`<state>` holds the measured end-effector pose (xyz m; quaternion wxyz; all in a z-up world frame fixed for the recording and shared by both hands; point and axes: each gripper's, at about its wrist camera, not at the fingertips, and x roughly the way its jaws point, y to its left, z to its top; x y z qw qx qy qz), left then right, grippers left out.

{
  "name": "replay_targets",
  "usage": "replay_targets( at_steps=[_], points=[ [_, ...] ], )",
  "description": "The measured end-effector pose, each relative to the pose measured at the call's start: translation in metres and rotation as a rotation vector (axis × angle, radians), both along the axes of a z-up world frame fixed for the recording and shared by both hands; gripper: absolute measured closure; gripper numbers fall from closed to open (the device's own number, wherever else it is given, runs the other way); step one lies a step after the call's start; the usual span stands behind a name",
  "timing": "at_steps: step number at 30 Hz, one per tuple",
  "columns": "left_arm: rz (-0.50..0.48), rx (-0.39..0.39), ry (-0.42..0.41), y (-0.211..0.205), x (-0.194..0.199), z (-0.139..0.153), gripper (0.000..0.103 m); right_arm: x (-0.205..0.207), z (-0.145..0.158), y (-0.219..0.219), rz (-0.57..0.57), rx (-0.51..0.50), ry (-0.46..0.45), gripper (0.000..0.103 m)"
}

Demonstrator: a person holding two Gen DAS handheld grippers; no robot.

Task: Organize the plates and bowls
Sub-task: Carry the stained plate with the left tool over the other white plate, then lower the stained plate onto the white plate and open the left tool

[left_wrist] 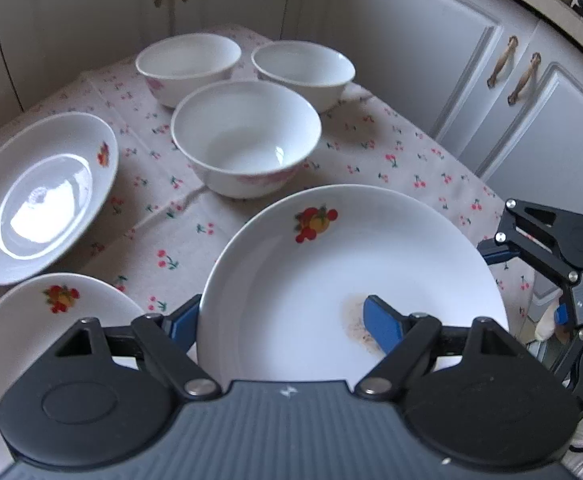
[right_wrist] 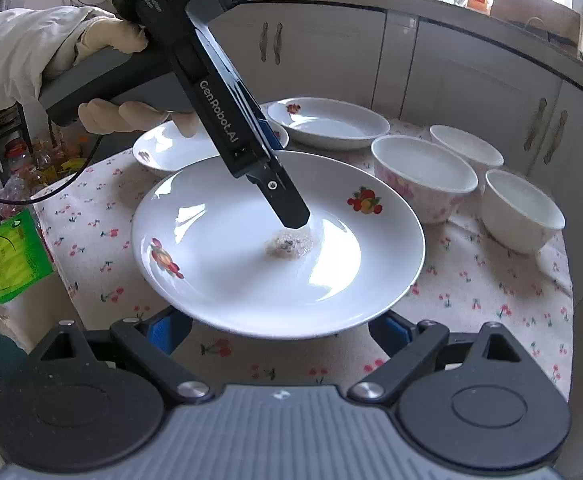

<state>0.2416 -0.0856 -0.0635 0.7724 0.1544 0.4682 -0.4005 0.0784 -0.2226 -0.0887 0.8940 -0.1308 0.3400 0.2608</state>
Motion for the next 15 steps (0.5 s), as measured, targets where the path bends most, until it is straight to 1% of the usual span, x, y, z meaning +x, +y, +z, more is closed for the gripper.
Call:
replay_targets(
  at_steps=[6,9,15],
  points=[
    [0.029,-0.015,-0.039,0.016,0.003,0.017,0.02,0.012,0.011,0.012,0.034,-0.01,-0.01,0.006],
    [0.059,-0.022,-0.055,0.032,0.007,0.024,0.02,0.021,0.016,0.024,0.068,-0.014,-0.019,0.006],
    [0.133,-0.027,-0.072,0.07,0.017,0.028,0.02,0.045,0.022,0.053,0.144,-0.015,-0.024,0.006]
  ],
)
